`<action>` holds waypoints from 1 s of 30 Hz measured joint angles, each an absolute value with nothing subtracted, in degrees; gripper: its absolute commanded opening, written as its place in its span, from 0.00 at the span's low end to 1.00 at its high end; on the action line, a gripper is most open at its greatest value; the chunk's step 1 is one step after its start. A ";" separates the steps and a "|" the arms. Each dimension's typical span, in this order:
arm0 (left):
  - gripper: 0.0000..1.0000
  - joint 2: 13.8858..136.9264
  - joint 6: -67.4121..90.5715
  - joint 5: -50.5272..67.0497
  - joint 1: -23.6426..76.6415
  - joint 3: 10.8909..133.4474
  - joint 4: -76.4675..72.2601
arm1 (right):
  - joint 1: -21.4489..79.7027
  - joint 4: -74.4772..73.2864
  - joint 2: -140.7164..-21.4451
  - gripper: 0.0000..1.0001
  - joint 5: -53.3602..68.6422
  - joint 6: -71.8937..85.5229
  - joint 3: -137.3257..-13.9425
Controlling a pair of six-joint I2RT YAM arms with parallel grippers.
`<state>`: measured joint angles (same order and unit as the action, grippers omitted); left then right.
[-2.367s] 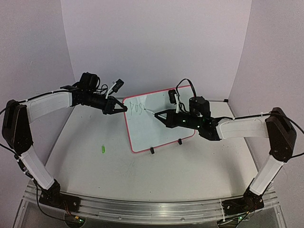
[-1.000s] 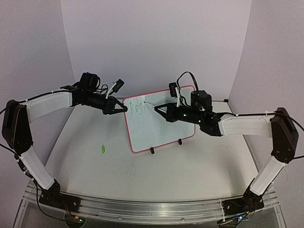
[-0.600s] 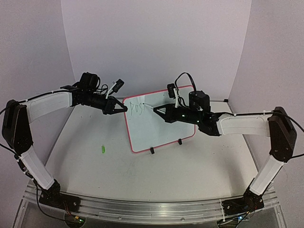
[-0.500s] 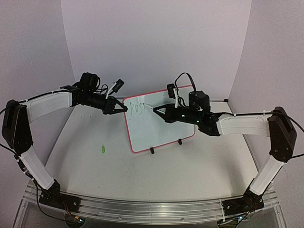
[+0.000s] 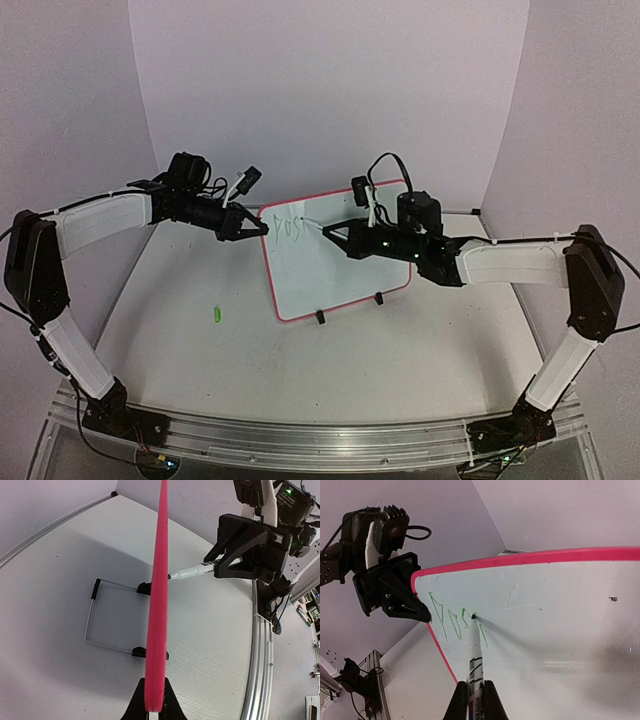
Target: Write a sentence on the whiteboard
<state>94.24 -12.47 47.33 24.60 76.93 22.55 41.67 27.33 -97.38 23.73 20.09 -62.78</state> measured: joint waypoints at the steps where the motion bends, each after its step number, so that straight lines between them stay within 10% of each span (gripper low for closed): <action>1: 0.00 94.25 -12.47 47.33 24.60 76.93 22.55 | 41.67 27.33 -97.38 0.00 23.81 20.06 -62.78; 30: 0.00 94.25 -12.68 47.04 24.82 76.93 22.59 | 40.99 24.77 -89.77 0.00 24.97 19.26 -58.00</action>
<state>94.25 -12.68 47.04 24.82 76.93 22.59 40.99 24.77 -89.77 24.97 19.26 -58.00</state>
